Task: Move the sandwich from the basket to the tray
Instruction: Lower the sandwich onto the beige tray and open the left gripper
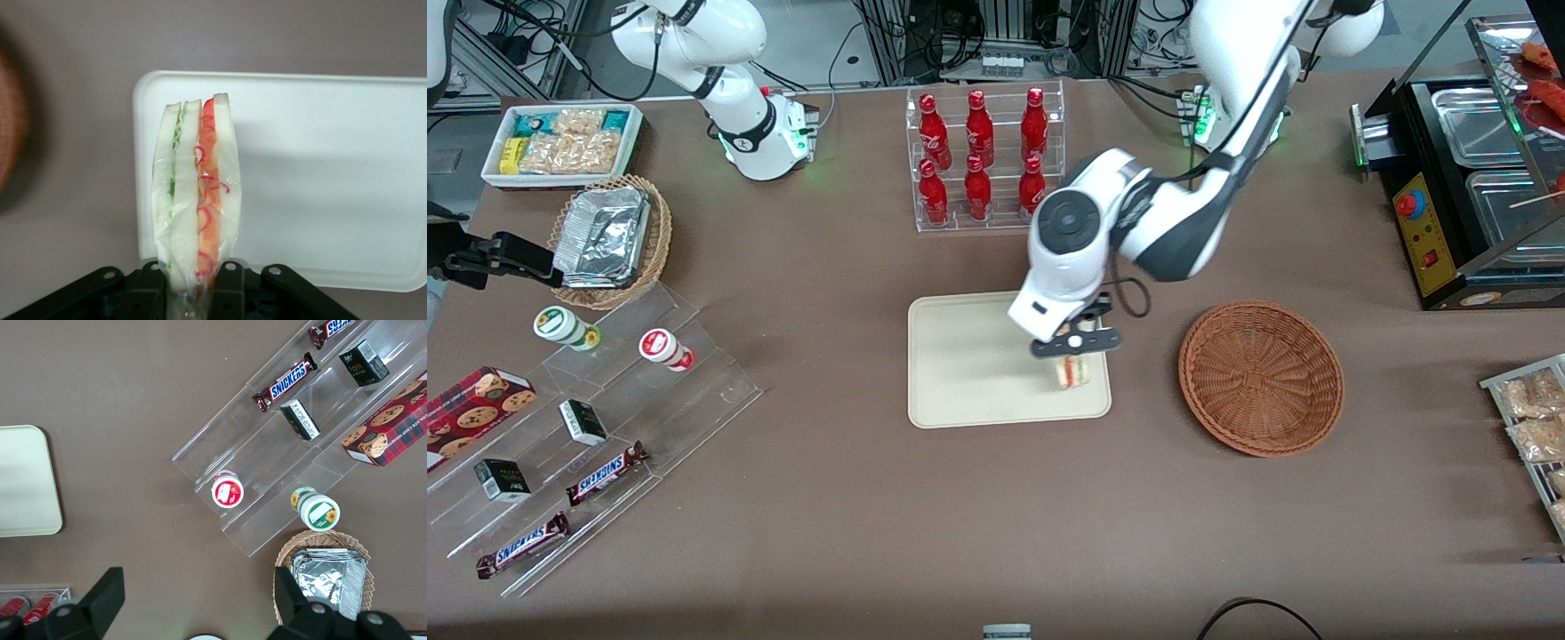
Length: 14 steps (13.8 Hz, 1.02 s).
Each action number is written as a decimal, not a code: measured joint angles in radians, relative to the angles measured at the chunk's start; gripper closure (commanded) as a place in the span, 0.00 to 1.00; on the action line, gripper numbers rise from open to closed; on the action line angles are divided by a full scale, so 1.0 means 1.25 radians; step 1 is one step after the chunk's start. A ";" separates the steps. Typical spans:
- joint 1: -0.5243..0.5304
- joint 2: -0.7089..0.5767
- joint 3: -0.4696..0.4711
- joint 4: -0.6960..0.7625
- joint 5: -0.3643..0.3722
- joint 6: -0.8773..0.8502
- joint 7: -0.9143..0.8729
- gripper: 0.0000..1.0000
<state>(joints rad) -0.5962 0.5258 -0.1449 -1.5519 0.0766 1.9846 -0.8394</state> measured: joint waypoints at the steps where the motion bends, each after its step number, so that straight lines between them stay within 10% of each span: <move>1: -0.013 0.022 0.000 0.009 0.000 0.024 -0.002 1.00; 13: -0.072 0.134 0.001 0.018 0.054 0.164 -0.069 1.00; 14: -0.073 0.136 0.001 0.018 0.054 0.165 -0.069 0.85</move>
<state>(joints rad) -0.6874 0.6955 -0.1432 -1.5299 0.1439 2.1914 -0.9258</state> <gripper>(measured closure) 0.819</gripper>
